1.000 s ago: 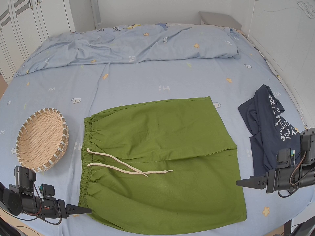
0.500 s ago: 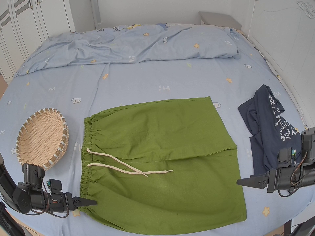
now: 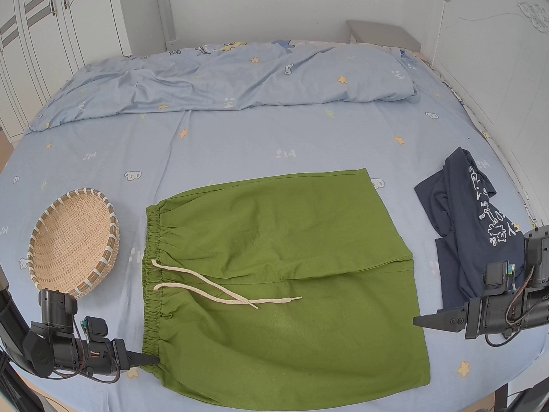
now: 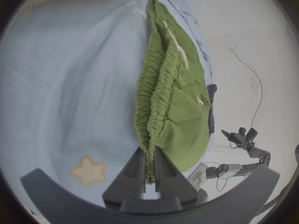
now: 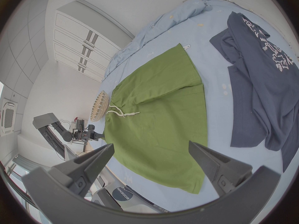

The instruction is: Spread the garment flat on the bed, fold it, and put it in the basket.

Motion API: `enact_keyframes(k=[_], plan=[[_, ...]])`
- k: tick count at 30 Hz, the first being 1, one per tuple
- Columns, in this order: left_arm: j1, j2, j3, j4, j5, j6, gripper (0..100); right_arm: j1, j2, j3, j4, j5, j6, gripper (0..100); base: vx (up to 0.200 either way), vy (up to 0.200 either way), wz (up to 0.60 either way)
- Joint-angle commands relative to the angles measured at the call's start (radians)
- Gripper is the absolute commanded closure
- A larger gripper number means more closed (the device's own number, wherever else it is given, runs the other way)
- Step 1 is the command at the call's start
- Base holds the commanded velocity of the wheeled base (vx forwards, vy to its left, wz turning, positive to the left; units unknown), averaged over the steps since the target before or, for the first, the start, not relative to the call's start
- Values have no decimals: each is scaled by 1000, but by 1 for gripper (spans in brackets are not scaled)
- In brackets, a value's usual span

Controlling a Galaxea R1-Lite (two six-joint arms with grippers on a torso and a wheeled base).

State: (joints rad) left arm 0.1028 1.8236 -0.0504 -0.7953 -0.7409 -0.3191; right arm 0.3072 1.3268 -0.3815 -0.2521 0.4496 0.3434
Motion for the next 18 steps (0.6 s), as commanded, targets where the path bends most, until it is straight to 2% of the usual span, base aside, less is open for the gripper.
enact_keyframes(k=[1, 4, 7, 14, 18], plan=[[63, -56, 44, -1, -2, 3, 100, 0, -3, 44, 2, -2, -3, 0, 0, 0, 0], [95, -98, 49, 41, -3, 11, 100, -2, -3, 93, 2, -3, -6, 0, 0, 0, 0], [112, -115, 47, 107, -3, 43, 100, -39, 2, 182, -3, 9, -11, 0, 0, 0, 0], [135, -106, 47, 116, -2, 95, 100, -46, 32, 273, -4, 17, -29, 0, 0, 0, 0], [138, -99, 49, 111, -2, 111, 100, -57, 134, 303, -44, 44, -58, 0, 0, 0, 0]])
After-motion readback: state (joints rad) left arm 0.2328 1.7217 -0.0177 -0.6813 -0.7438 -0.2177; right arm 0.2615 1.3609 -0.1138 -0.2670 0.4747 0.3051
